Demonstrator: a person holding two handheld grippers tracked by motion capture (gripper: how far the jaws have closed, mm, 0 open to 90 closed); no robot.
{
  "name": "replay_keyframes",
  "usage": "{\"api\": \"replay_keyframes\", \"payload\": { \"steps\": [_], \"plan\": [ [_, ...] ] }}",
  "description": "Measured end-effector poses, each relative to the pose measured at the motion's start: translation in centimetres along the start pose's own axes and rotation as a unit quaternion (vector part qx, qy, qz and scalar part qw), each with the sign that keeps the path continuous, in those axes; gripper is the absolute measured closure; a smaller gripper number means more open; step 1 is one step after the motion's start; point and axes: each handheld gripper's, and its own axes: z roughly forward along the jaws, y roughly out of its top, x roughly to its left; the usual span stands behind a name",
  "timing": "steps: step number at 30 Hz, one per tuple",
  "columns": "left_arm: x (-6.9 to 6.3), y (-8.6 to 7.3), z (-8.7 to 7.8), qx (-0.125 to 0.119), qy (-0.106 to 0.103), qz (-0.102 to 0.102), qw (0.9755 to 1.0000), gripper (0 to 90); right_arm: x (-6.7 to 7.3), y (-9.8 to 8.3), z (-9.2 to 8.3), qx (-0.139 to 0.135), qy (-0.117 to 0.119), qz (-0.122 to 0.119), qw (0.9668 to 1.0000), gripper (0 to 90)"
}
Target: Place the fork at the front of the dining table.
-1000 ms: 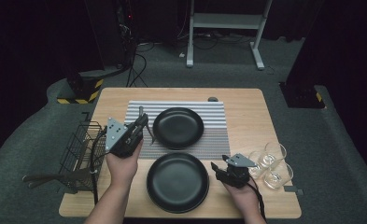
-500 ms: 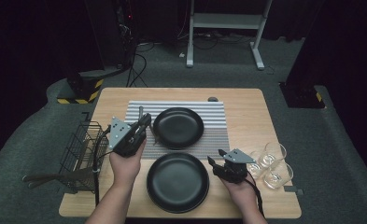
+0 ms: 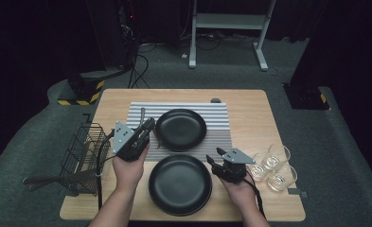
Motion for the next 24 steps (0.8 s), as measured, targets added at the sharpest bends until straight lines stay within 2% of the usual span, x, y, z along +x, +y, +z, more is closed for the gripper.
{"api": "replay_keyframes", "payload": {
  "steps": [3,7,10,14,18,22,24],
  "plan": [
    [-0.1,-0.1,0.2,0.000,-0.002,-0.002,1.0000,86.3,0.2,0.3,0.0,0.006,0.006,0.001,1.0000,51.4],
    [-0.4,0.1,0.6,0.002,-0.007,0.000,1.0000,86.3,0.1,0.7,0.1,0.013,0.017,0.018,0.9996,52.4],
    [-0.8,0.3,0.7,0.001,-0.011,0.008,0.9999,86.3,0.4,1.3,0.2,0.008,0.018,0.019,0.9996,52.4],
    [-1.1,0.3,0.7,0.002,-0.013,0.005,0.9999,86.3,0.7,2.2,0.2,-0.002,0.025,0.020,0.9995,53.0],
    [-1.3,0.4,0.8,0.001,-0.015,0.008,0.9999,86.3,1.2,3.2,-0.1,-0.012,0.026,0.013,0.9995,50.0],
    [-1.5,0.3,0.9,0.001,-0.019,0.010,0.9998,86.3,1.2,3.7,-0.2,-0.031,0.036,0.015,0.9987,39.9],
    [-1.6,0.2,0.9,0.001,-0.022,0.008,0.9997,86.3,1.4,3.9,0.0,-0.033,0.031,0.014,0.9989,40.0]
  ]
}}
